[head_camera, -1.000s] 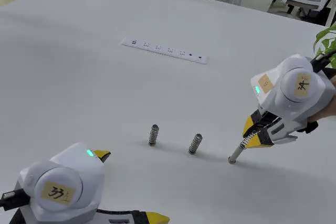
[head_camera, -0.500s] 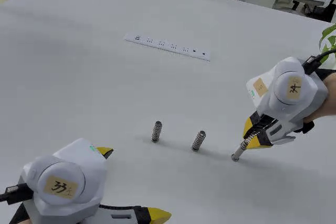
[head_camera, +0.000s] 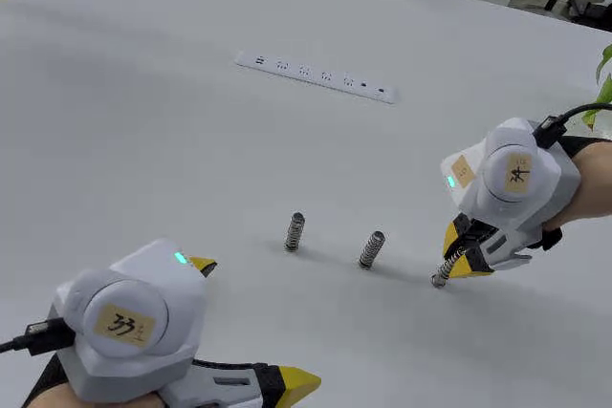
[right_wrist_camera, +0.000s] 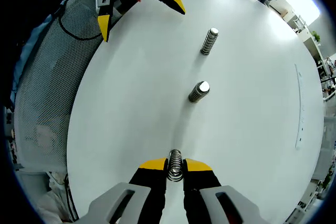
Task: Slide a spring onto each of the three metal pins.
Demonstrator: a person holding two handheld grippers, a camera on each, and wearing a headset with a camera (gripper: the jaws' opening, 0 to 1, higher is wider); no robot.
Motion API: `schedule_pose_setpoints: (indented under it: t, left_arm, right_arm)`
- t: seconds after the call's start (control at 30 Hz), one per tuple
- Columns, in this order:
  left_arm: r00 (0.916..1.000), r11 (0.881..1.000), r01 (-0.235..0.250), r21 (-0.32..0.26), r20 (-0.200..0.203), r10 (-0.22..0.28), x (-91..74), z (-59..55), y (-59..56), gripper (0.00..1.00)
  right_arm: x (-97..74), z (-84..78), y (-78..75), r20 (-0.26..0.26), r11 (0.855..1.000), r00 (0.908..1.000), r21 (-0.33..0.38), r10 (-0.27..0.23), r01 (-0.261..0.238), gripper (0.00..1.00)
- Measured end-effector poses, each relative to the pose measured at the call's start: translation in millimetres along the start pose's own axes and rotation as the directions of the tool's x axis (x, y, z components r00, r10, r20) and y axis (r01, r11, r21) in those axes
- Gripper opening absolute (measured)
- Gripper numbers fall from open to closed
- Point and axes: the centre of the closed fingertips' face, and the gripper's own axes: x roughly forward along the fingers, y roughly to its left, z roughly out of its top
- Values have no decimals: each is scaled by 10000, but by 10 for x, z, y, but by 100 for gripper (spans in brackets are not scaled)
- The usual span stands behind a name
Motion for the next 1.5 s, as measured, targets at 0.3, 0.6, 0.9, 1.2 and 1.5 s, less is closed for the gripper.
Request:
schedule_pose_setpoints:
  t: [0.3, 0.6, 0.9, 1.2, 1.5]
  left_arm:
    - [10000, 10000, -16, -25, -3, 16, -5, 4, 12, 96]
    - [10000, 10000, 45, -25, -17, -45, 4, 2, -4, 96]
    - [10000, 9999, 91, 91, -16, -91, -8, 37, -4, 96]
    - [9999, 9996, 126, 234, 2, -126, -29, 77, -10, 96]
    - [9999, 9993, 163, 340, 37, -165, -48, 118, -12, 96]
  right_arm:
    - [72, -3, 4, -6, 9999, 9999, 89, 147, -147, 8]
    - [114, 9, 0, 48, 9998, 9999, 138, 120, -120, 8]
    - [128, 1, 37, 156, 9992, 9998, 385, 116, -122, 20]
    - [111, 94, 49, 969, 9946, 9950, 1022, -262, 163, 53]
    - [107, 181, 23, 2304, 9628, 9621, 2567, -1459, 845, 79]
